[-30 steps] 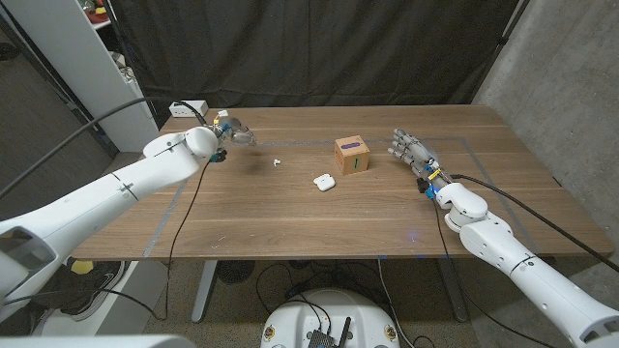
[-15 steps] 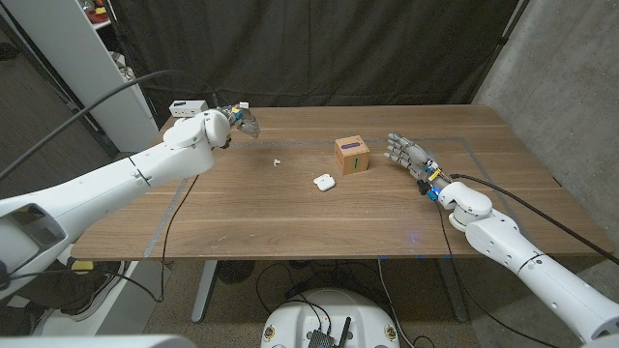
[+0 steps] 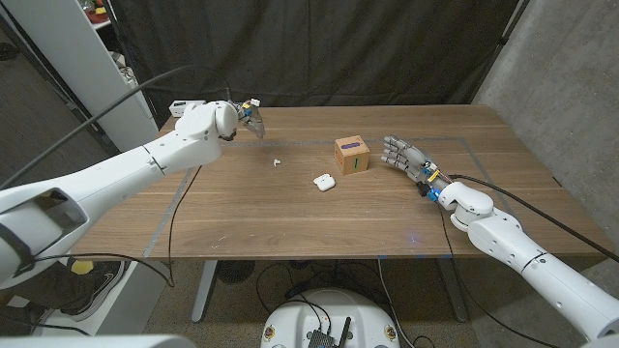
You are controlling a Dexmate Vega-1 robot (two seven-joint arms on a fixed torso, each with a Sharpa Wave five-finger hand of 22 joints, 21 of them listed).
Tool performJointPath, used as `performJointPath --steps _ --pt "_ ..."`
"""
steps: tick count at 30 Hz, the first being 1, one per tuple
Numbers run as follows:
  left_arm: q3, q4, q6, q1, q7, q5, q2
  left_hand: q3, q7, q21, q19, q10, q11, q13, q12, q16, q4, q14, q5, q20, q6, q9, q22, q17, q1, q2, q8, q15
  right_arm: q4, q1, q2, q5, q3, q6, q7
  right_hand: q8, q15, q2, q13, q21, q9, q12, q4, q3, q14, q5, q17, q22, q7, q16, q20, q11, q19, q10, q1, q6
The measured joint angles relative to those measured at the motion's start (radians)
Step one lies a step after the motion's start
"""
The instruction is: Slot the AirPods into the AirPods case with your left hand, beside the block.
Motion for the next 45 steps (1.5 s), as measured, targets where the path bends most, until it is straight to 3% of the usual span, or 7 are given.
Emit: performJointPath --steps 7,17,29,45 --pt "-0.007 0.061 -0.069 0.004 -0.017 0.025 -0.033 -0.008 0.024 0.005 0.015 0.019 -0.003 -0.006 0.010 0.003 0.000 0.012 0.007 -0.001 -0.014 0.003 0.003 -0.003 0.005 -0.005 0.000 -0.012 0.001 0.006 0.000 0.002 -0.004 -0.004 0.005 0.000 0.000 -0.002 0.000 0.000 0.000 0.000 0.010 -0.010 0.000 -0.004 0.000 0.000 0.000 0.000 0.000 0.000 0.000 0.000 -0.027 0.000" --pt "-0.038 0.099 -0.115 0.056 0.004 0.027 -0.051 -0.014 0.036 0.013 0.036 0.041 -0.009 -0.007 0.017 0.007 0.002 0.031 0.007 -0.007 -0.015 0.012 0.003 -0.003 0.019 0.000 0.000 -0.023 0.002 0.004 0.000 0.002 -0.005 -0.004 -0.001 0.000 0.000 -0.009 0.000 0.000 0.000 0.000 0.010 -0.018 0.000 -0.008 0.000 0.000 0.000 0.000 0.000 0.000 0.000 0.000 -0.043 0.000" --pt "-0.063 0.132 -0.183 0.112 0.077 0.026 -0.066 -0.019 0.036 0.013 0.053 0.057 -0.014 -0.012 0.017 0.007 0.002 0.043 0.007 -0.011 -0.015 0.021 0.003 -0.003 0.025 0.007 0.000 -0.025 -0.006 -0.004 0.000 0.001 -0.006 -0.004 -0.006 0.000 0.000 -0.009 0.000 0.000 0.000 0.006 0.010 -0.018 0.000 -0.008 -0.003 0.000 0.000 0.000 0.005 -0.004 -0.005 0.004 -0.043 0.000" --pt "-0.064 0.215 -0.228 0.120 0.127 0.030 -0.104 -0.041 0.037 0.013 0.057 0.073 -0.021 -0.017 0.028 0.007 0.006 0.063 0.003 -0.015 -0.017 0.049 0.003 -0.003 0.042 0.016 0.000 -0.033 -0.002 -0.006 0.006 0.001 -0.007 0.002 -0.009 0.000 0.000 -0.014 0.005 0.000 0.000 0.006 0.018 -0.026 0.001 -0.007 -0.003 0.000 0.005 0.000 0.005 0.000 -0.005 0.008 -0.075 0.005"
